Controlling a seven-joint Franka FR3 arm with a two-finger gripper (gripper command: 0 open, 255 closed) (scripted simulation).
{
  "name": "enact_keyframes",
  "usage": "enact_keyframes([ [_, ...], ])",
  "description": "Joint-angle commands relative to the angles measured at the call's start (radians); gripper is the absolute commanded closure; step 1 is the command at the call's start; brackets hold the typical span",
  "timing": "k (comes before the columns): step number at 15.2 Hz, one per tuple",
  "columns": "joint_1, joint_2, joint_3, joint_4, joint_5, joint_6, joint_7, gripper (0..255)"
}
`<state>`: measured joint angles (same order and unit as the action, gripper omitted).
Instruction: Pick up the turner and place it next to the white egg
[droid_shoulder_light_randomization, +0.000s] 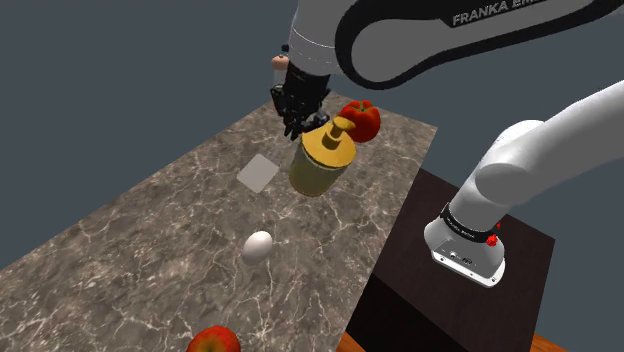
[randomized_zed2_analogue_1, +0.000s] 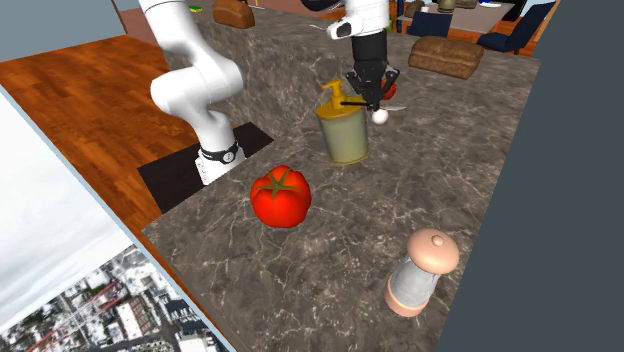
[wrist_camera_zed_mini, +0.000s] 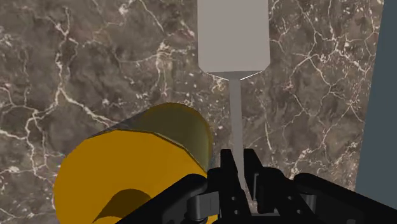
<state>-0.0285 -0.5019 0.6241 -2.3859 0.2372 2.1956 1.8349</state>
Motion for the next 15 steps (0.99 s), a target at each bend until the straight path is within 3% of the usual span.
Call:
enact_keyframes([
  [1,0.043,-0.026,0.009,-0.021,0.021,-0.266,0.038,255],
  [7,0.177,-0.112,0.046,-0.058,0.088,-0.309,0.165,255],
  [13,0.267,-0.175,0.139,-0.049,0.174,-0.356,0.303,255],
  [15,0.267,-0.169,0.152,-0.070,0.181,-0.328,0.303,255],
])
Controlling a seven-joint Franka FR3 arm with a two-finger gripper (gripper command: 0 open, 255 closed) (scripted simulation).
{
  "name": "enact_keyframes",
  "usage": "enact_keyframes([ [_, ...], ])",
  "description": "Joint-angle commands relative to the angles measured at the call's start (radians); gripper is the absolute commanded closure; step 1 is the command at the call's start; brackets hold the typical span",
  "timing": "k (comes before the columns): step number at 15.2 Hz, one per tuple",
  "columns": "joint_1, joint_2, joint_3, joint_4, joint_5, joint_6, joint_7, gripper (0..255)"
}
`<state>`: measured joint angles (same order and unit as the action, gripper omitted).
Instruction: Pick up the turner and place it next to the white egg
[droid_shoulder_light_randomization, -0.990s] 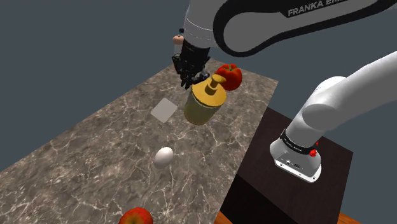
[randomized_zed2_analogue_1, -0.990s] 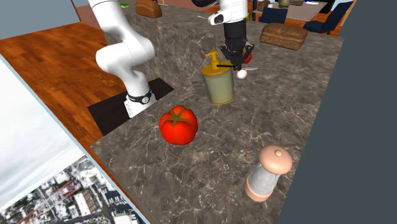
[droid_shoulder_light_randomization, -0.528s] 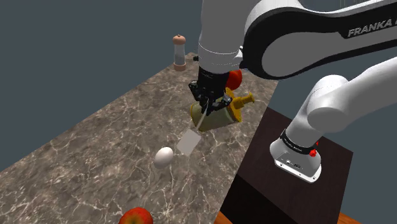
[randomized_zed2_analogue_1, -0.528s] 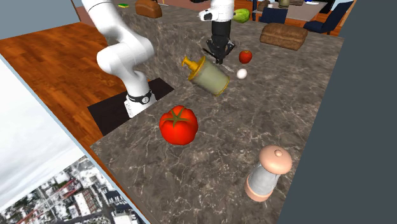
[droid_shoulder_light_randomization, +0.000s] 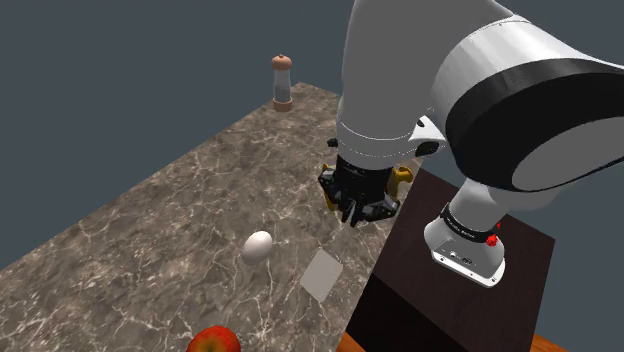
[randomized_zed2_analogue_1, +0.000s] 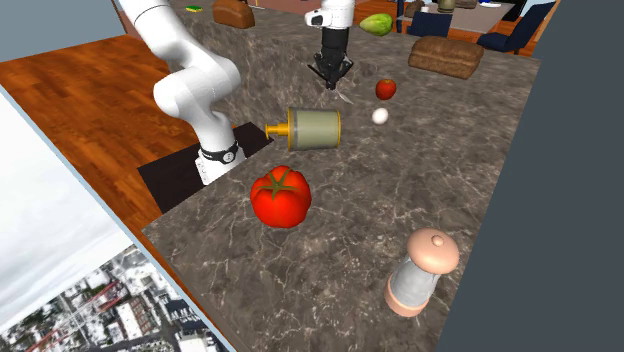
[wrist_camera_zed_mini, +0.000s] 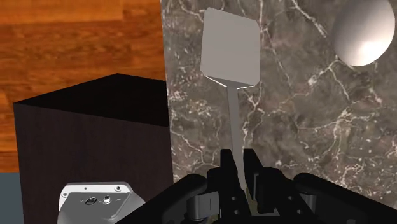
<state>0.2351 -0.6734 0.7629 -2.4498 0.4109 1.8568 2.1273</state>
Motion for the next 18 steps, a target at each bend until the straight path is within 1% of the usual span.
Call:
enact_keyframes([
  [1,0.003,0.007,0.019,-0.016,0.011,0.025,0.010,255],
  [10,-0.006,0.054,0.085,-0.099,0.039,0.158,0.014,255],
  [18,-0.029,0.121,0.157,-0.160,0.055,0.289,0.024,255],
])
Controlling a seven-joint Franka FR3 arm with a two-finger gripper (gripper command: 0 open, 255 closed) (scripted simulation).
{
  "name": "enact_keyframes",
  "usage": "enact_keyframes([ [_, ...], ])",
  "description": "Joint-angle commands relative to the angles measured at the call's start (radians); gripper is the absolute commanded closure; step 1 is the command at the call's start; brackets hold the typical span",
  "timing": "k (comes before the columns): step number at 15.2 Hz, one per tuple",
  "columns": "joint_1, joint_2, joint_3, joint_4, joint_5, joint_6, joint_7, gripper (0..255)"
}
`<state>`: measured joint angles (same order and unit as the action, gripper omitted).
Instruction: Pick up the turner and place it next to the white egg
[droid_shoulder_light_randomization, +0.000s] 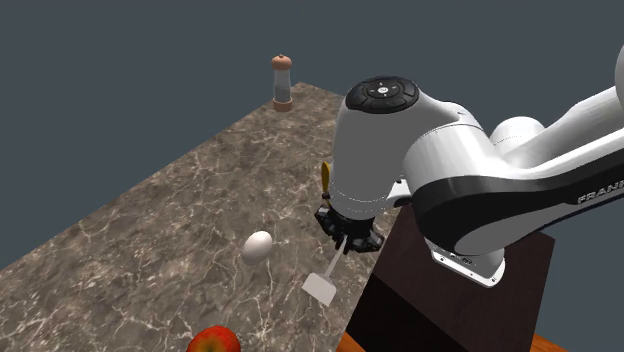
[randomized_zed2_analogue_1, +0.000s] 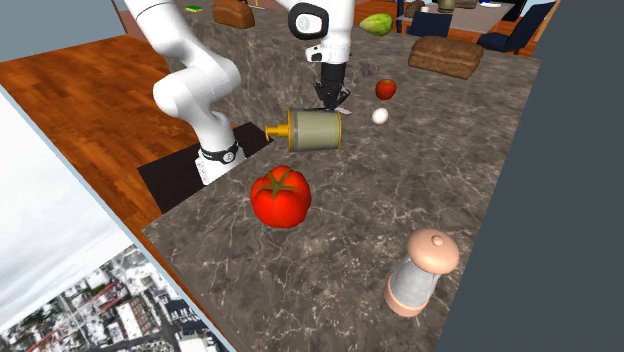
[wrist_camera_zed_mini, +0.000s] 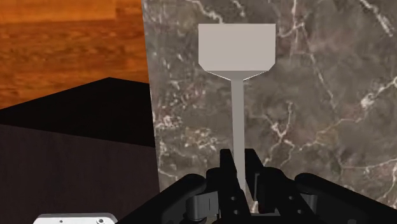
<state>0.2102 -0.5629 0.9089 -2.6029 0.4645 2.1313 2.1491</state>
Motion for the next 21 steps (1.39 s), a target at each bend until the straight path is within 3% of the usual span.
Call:
enact_keyframes([
  [1,-0.009,0.023,0.023,-0.015,0.002,0.034,0.005,255],
  [9,-0.008,0.024,0.022,-0.015,0.001,0.035,0.006,255],
  [10,-0.007,0.024,0.022,-0.015,0.002,0.035,0.006,0],
  [15,-0.008,0.024,0.022,-0.015,0.001,0.035,0.006,0],
  [19,0.017,-0.050,-0.056,0.064,-0.018,-0.119,0.000,0],
  [21,0.018,-0.050,-0.057,0.064,-0.018,-0.119,0.000,0],
])
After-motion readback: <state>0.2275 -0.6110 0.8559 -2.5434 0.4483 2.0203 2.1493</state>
